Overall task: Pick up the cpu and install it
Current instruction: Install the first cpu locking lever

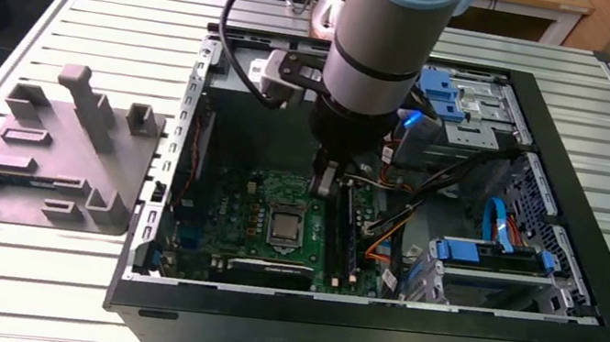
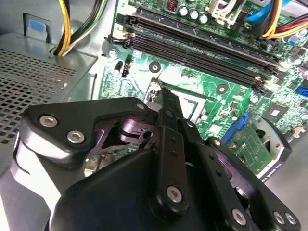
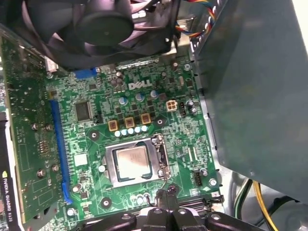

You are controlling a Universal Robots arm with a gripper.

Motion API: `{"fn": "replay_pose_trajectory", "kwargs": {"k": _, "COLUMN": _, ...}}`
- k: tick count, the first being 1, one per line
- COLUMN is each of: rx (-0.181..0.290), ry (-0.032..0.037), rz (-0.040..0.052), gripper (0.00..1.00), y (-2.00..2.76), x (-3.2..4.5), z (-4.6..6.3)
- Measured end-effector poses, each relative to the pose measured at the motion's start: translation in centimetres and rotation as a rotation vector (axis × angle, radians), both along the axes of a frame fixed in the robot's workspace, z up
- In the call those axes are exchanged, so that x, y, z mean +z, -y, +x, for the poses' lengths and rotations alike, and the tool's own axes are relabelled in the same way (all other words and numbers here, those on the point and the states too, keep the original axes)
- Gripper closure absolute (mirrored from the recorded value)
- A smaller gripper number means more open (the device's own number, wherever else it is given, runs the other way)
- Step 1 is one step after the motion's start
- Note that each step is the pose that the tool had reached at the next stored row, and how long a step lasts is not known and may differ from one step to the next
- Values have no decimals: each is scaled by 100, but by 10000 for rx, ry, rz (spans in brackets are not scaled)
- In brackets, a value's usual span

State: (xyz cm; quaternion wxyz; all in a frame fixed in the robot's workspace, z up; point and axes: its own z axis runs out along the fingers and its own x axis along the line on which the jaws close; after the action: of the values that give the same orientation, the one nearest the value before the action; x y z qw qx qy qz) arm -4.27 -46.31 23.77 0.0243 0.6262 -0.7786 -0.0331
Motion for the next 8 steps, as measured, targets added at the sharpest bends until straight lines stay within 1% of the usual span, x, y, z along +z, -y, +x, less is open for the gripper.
{"fn": "replay_pose_trajectory", "kwargs": {"k": 2, "rx": 52, "ry": -1, "rz": -34, "gripper": 89, "y": 10, "x": -1, "z": 0}}
{"fn": "replay_pose_trajectory", "kwargs": {"k": 8, "rx": 313, "ry": 1, "rz": -48, "gripper": 89, "y": 42, "x": -9, "z": -1}}
